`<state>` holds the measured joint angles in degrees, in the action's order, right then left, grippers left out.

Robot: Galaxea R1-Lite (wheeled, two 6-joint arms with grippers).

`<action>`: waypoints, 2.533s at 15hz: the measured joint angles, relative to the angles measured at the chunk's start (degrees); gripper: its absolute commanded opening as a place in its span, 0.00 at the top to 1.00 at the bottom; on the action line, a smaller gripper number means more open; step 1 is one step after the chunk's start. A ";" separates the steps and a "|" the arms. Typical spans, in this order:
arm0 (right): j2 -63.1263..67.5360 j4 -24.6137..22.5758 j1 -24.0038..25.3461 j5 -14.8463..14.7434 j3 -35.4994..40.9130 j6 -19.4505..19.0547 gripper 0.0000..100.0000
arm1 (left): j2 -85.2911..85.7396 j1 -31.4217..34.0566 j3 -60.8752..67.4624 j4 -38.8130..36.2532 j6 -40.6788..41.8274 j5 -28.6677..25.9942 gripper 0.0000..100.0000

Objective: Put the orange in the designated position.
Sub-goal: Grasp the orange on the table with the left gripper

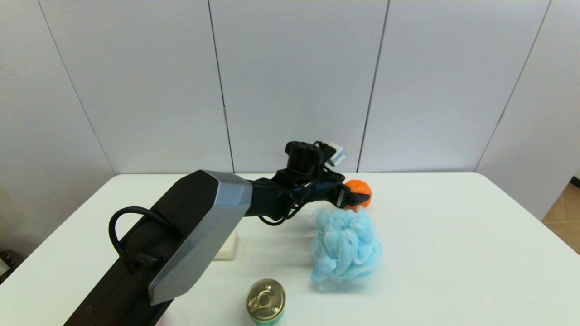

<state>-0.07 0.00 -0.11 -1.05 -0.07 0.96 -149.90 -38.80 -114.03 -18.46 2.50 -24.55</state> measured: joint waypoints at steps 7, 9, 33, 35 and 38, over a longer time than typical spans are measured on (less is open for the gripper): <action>0.00 0.00 0.04 0.00 0.00 0.00 0.00 | -1.56 -0.59 -0.99 -2.24 -1.01 0.00 0.00; 0.00 0.00 0.00 0.01 0.00 0.00 0.00 | -1.87 -0.63 -0.99 -2.46 -1.02 0.00 0.00; 0.00 0.00 0.00 0.00 0.00 0.00 0.00 | -4.16 -1.18 -1.01 -4.66 -1.79 0.00 1.00; 0.00 0.00 0.00 0.00 0.00 -0.02 0.00 | -4.21 -1.11 -1.01 -5.49 -1.65 0.05 1.00; 0.00 0.00 0.00 0.00 0.02 0.00 0.00 | -4.22 -1.10 -1.01 -5.61 -1.79 0.07 1.00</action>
<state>-0.07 0.00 -0.11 -1.05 -0.05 0.96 -154.11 -39.90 -115.04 -24.06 0.71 -24.48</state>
